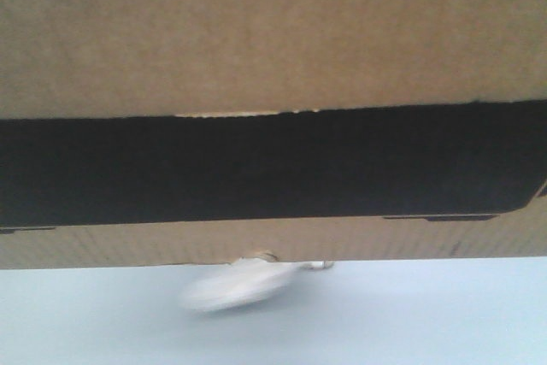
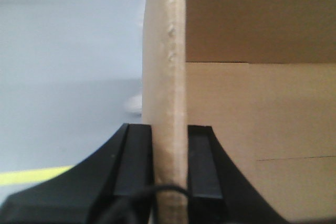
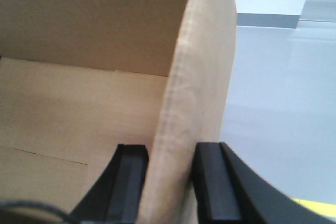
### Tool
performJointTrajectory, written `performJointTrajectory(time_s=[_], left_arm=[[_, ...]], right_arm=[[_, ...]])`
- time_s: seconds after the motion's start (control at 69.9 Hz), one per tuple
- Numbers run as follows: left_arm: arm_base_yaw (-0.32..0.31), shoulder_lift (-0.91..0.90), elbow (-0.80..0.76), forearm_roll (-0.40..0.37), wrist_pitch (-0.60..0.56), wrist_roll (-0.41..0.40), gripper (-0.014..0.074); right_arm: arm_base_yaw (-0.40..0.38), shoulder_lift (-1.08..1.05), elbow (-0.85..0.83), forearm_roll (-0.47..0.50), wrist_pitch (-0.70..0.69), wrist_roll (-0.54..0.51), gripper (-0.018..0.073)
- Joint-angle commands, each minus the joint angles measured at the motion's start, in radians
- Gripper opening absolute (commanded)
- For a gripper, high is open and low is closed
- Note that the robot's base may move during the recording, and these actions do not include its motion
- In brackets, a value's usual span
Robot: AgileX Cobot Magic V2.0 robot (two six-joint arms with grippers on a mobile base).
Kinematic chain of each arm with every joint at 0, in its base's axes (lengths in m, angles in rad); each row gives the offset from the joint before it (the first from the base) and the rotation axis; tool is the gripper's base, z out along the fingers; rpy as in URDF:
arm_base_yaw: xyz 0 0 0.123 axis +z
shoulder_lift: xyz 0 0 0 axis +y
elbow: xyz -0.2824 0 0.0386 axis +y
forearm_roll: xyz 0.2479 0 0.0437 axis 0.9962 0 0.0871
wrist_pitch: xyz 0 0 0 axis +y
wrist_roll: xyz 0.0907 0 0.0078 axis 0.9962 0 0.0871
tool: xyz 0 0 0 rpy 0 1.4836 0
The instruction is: Grab box from left shelf to table start
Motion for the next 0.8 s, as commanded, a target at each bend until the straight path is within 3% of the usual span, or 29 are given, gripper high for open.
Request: performJointTrajectory(time_s=[0.0,0.787], left_arm=[[-0.006,-0.005,-0.038,-0.079,-0.128,-0.005,-0.0102],[-0.006,-0.005,-0.038,-0.079,-0.128,-0.005,-0.0102]], right_arm=[[-0.001,0.002,-0.039,-0.029,-0.145,-0.007,0.0057],[-0.001,0.002,-0.039,-0.029,-0.144,-0.007,0.0057]])
